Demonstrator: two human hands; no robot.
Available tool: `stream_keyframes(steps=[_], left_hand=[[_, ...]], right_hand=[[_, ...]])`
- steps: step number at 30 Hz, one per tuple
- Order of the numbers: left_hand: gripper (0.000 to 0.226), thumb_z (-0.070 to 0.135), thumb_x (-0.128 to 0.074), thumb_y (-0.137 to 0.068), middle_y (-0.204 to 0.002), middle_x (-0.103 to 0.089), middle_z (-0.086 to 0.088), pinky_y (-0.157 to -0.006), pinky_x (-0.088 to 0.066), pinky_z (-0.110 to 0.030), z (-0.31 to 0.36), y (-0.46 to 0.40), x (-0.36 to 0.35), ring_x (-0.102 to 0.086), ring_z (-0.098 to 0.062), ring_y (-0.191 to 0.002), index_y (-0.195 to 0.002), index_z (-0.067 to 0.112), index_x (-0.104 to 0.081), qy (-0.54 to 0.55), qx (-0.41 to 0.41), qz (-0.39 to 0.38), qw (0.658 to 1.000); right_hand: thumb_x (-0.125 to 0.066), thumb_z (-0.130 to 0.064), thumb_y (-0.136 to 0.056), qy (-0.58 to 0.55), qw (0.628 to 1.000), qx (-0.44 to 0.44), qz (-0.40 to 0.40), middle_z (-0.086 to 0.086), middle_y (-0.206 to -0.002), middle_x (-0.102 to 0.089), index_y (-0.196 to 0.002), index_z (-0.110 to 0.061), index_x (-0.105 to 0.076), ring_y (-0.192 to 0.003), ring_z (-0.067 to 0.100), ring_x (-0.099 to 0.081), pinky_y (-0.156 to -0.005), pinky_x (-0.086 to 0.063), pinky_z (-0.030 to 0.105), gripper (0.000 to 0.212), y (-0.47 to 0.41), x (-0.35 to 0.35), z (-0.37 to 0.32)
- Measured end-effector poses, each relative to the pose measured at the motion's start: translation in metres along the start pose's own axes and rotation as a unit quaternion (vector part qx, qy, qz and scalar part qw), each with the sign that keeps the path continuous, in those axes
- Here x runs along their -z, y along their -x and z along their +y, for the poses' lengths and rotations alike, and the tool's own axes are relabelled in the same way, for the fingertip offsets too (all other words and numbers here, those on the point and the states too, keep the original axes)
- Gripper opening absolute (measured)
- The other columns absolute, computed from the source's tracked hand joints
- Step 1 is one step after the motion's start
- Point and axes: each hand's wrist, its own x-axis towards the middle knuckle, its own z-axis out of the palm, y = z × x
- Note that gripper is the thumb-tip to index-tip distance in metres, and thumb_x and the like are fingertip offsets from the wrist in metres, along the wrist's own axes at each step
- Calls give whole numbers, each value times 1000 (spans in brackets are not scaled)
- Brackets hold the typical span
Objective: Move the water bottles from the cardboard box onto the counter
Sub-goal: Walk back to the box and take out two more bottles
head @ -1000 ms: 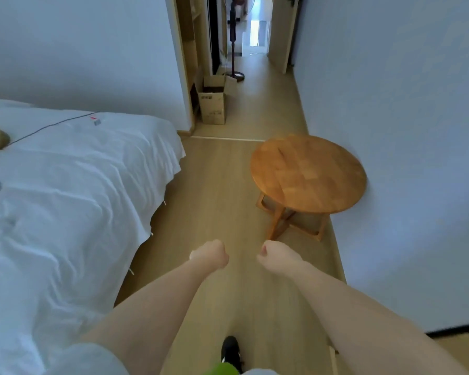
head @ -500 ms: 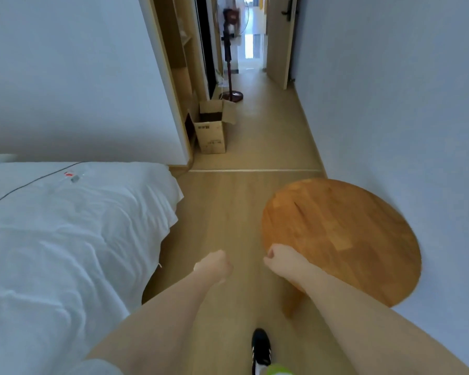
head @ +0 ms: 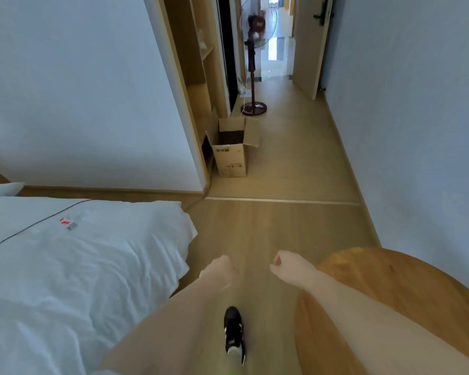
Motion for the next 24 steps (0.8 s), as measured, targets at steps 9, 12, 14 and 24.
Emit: stream_keyframes(steps=[9, 12, 14, 24], left_hand=[[16, 19, -43, -95, -93, -60, -3, -82, -48, -35, 58, -204, 155, -62, -26, -96, -101, 12, -56, -57, -50, 10, 997], [22, 18, -42, -94, -92, -56, 0, -78, -47, -32, 73, -264, 207, -58, -22, -86, -109, 13, -57, -75, -64, 10, 995], [26, 16, -41, -92, -99, -60, -1, -79, -48, -33, 82, -298, 229, -58, -22, -87, -113, 14, -58, -74, -66, 2, 995], [28, 10, -39, -92, -103, -64, -7, -78, -50, -32, 141, -476, 308, -62, -23, -94, -108, 7, -61, -52, -75, -38, 995]], right_hand=[[-46, -43, -94, -34, 996, -59, 53, 4, -124, -60, -120, -18, -56, -113, 24, -57, -94, -47, 36, 38, -213, 116, -46], [-45, -42, -94, -42, 995, -72, 58, 4, -121, -62, -118, -18, -58, -112, 24, -58, -93, -47, 35, 36, -268, 157, -67], [-45, -41, -93, -39, 995, -82, 50, 4, -120, -63, -117, -18, -58, -111, 25, -58, -92, -47, 35, 35, -296, 179, -75], [-44, -36, -96, -27, 994, -105, 10, 0, -83, -61, -97, -15, -62, -79, 16, -61, -70, -48, 30, 27, -473, 284, -57]])
